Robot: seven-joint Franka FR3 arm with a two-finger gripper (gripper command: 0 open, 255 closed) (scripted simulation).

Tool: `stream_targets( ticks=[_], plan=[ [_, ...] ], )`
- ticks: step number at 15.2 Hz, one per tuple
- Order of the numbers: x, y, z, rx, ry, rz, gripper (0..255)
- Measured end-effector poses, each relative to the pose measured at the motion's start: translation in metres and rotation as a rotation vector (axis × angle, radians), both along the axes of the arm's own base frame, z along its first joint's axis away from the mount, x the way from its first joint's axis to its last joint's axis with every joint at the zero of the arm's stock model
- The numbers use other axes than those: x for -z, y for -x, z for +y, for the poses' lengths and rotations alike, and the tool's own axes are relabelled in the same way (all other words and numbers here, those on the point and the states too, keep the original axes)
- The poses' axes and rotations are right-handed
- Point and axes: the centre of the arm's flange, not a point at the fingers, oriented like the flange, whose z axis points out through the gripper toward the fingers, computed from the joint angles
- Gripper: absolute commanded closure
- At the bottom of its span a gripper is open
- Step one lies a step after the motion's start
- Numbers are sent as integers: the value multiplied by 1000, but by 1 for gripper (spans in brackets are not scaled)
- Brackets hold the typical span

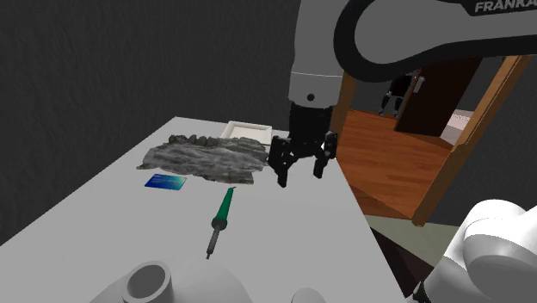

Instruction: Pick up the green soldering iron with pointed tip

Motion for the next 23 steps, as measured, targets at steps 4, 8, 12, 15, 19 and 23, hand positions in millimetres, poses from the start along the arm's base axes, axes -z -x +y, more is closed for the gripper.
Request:
stream_targets(
  ticks=[4,8,12,15,19,23],
  plan=[
    [11,-17,48,74,-6,14,0],
    [21,-37,96,147,-11,27,0],
    [35,-62,138,222,-18,41,0],
    [48,-68,147,242,-19,45,0],
    [69,-69,150,245,-19,46,0],
    [78,-69,149,245,-20,45,255]
  ],
)
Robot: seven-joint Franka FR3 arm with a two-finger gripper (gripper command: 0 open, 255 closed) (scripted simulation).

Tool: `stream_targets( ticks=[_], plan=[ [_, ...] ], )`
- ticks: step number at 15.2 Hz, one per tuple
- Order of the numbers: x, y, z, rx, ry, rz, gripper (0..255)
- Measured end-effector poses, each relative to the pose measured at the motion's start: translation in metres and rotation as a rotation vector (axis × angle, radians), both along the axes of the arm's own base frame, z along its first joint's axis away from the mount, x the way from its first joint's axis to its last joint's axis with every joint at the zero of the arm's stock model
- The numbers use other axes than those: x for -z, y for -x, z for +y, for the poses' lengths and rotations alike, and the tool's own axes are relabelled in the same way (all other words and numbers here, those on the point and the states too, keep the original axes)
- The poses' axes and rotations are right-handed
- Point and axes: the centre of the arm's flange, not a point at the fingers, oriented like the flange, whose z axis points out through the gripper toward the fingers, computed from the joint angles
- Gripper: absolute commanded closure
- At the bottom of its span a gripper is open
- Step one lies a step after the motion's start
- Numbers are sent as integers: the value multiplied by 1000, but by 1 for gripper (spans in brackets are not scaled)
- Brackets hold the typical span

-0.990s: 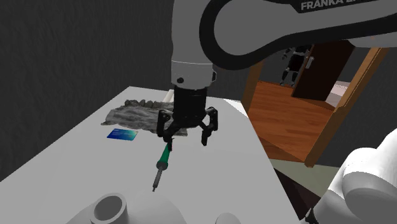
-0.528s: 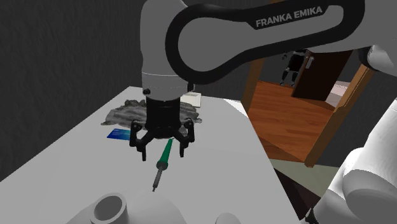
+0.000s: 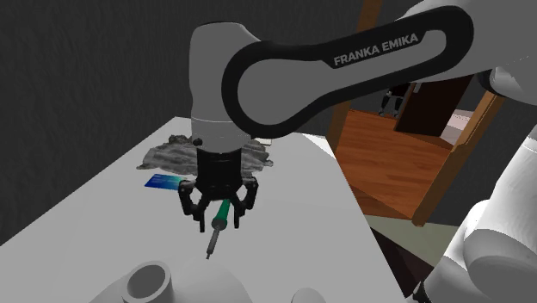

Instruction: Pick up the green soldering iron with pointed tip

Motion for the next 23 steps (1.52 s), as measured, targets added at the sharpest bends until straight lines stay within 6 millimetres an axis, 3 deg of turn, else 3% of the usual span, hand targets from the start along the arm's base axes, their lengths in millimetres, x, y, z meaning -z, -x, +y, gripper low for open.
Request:
stream_targets(
  ticks=[10,23],
  plan=[
    [-3,0,0,0,0,0,255],
    [-69,-1,-2,0,0,0,255]
  ],
)
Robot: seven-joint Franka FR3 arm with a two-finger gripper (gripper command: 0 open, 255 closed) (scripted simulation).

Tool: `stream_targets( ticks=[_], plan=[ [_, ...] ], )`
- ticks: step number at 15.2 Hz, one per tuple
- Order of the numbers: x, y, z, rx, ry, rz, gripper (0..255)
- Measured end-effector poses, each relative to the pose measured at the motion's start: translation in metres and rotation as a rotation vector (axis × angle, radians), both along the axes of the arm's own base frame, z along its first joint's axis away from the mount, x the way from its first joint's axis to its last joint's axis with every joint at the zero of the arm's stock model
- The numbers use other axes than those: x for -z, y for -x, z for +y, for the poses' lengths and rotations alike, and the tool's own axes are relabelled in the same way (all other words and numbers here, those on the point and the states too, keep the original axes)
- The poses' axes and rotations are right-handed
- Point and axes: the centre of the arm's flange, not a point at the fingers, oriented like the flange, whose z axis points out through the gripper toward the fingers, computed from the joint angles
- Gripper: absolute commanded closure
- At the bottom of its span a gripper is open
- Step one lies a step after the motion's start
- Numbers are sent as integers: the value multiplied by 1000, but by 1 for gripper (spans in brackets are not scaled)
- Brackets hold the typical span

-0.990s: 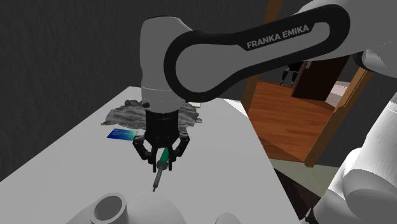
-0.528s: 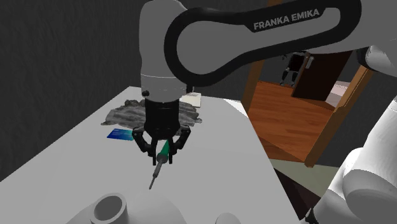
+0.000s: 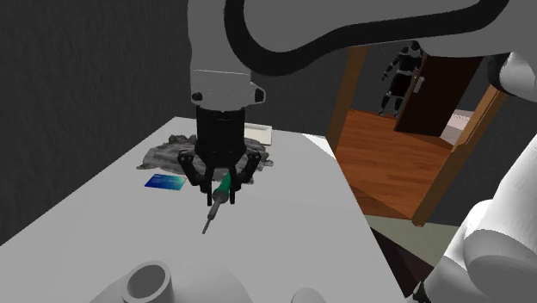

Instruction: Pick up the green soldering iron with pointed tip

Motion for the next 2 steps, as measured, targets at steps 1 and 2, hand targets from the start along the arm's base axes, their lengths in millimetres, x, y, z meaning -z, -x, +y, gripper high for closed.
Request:
stream_targets(
  ticks=[1,2],
  plan=[
    [-6,0,1,0,0,0,255],
    [-8,0,1,0,0,0,255]
  ],
)
